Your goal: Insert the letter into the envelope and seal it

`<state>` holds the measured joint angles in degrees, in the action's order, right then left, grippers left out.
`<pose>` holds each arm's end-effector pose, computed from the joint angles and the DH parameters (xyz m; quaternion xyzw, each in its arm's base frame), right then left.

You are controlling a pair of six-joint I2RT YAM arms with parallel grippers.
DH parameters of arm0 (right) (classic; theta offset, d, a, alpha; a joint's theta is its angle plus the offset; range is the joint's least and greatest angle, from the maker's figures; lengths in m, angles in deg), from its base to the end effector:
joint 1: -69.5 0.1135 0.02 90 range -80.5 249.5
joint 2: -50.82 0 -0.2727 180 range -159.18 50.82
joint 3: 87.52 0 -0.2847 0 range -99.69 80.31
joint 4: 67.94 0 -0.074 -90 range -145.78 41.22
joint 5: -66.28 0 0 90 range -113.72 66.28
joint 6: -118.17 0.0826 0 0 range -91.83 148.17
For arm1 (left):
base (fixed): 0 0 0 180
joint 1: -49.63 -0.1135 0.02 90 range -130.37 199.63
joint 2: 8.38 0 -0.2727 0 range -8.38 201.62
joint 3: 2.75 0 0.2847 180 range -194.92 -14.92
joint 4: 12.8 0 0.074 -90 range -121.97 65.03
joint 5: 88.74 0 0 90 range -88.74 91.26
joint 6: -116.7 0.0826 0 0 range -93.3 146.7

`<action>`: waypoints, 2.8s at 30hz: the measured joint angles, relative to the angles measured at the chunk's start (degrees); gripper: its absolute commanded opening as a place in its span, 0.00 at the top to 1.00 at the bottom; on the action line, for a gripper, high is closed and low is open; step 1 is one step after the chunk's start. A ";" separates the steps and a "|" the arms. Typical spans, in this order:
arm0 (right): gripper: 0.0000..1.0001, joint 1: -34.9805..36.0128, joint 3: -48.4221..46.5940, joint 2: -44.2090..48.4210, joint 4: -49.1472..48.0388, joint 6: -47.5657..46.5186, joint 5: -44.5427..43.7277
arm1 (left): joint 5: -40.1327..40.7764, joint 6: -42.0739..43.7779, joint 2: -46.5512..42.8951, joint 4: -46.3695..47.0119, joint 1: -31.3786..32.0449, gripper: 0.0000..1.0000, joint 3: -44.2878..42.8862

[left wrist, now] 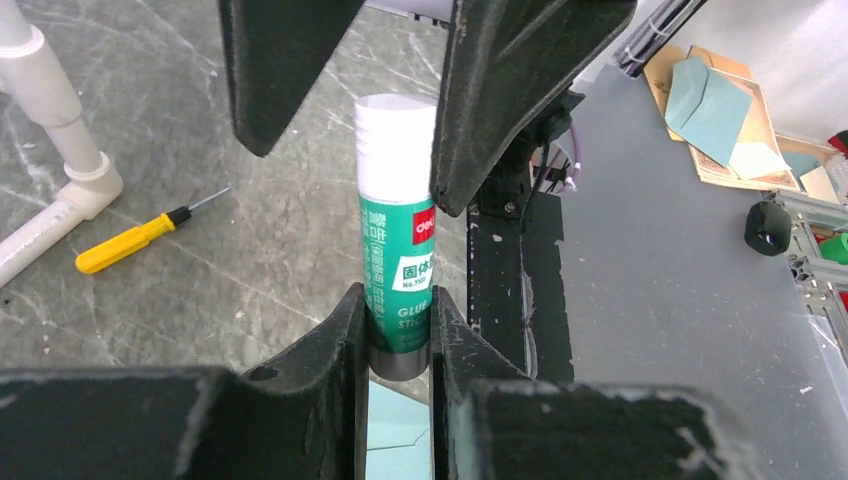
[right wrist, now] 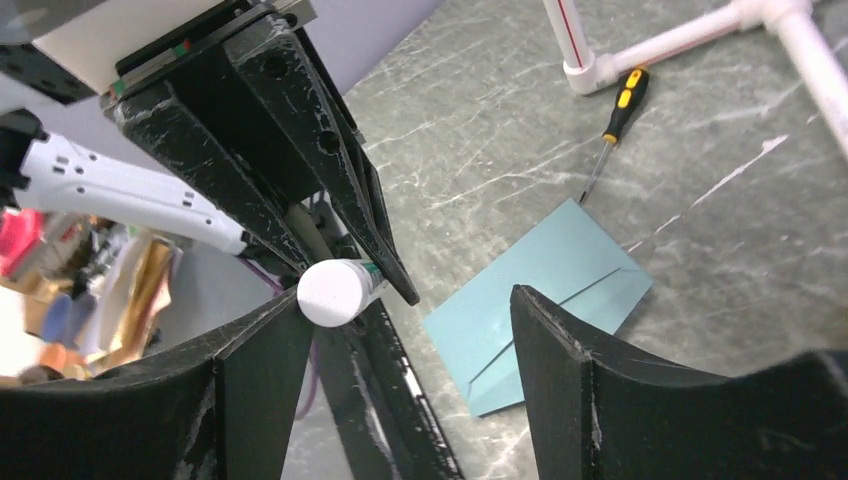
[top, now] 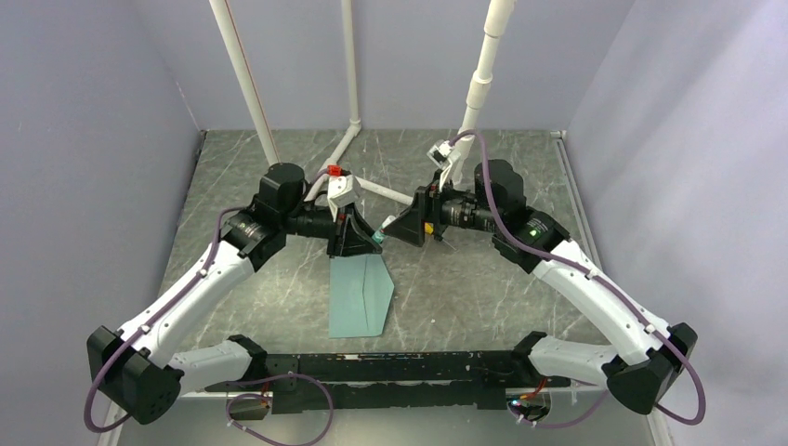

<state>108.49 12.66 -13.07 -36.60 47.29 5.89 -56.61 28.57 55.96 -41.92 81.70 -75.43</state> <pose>0.2186 0.2295 0.3978 -0.2852 0.7309 0.4622 0.4134 0.2119 -0.2153 0.3588 0.4731 0.6087 -0.5139 0.3762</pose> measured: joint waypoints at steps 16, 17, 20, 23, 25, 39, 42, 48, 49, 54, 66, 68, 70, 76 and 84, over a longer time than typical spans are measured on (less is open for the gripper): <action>0.90 0.42 -3.37 -6.08 2.19 9.90 2.21 | 3.93 3.15 2.67 -7.04 -0.15 0.98 -1.60; 0.87 0.28 -3.39 -6.16 2.32 9.88 2.47 | 4.00 3.15 2.69 -7.37 -0.13 0.98 -1.66; 0.59 0.20 -3.43 -6.25 2.60 9.88 3.32 | 4.07 3.02 2.69 -7.82 -0.11 0.98 -1.75; 0.59 0.07 -3.43 -6.25 3.43 9.60 3.93 | 4.15 3.04 2.62 -7.65 0.04 0.98 -1.77; 0.76 0.00 -3.43 -6.25 4.17 9.49 3.93 | 4.15 3.04 2.47 -7.50 0.11 0.97 -1.77; 1.00 -0.07 -3.21 -6.08 3.91 10.16 4.24 | 4.63 -2.05 3.02 -3.28 0.15 0.43 -1.97; 1.00 -0.07 -2.71 -6.05 3.32 10.93 4.24 | 4.37 -4.09 4.37 -0.55 0.15 0.67 -1.99; 1.00 -0.48 -1.99 -6.03 3.89 10.80 3.80 | 1.75 -2.78 6.93 -0.46 0.85 0.98 -2.12; 1.00 -0.48 -1.99 -5.95 3.91 10.36 3.89 | 1.75 -2.32 6.93 -0.50 0.90 0.97 -2.12; 1.00 -0.46 -3.39 -4.83 7.52 6.97 3.78 | 1.64 -0.42 6.60 0.15 1.68 0.98 -1.84; 1.00 -1.44 -7.91 -4.35 15.72 -0.90 6.38 | -0.24 -1.68 4.04 12.35 2.91 0.98 3.54; 1.00 -2.54 -8.68 -4.35 16.92 -1.92 7.87 | -0.44 -1.64 4.04 13.55 3.06 0.97 3.58; 1.00 -5.62 -10.34 -4.17 18.82 -2.71 10.14 | -0.92 -1.05 3.87 10.95 2.78 0.98 3.69; 1.00 -13.38 -16.35 0.83 18.10 -4.68 11.82 | -1.60 0.57 6.23 -1.95 1.84 0.98 4.44; 1.00 -12.90 -14.12 3.15 17.35 -5.25 12.17 | 0.90 0.48 5.60 -4.44 2.29 0.98 4.44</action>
<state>95.59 -1.46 -9.93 -19.24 42.04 18.06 -55.71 29.05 61.55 -46.35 84.00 -70.99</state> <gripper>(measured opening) 0.245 0.245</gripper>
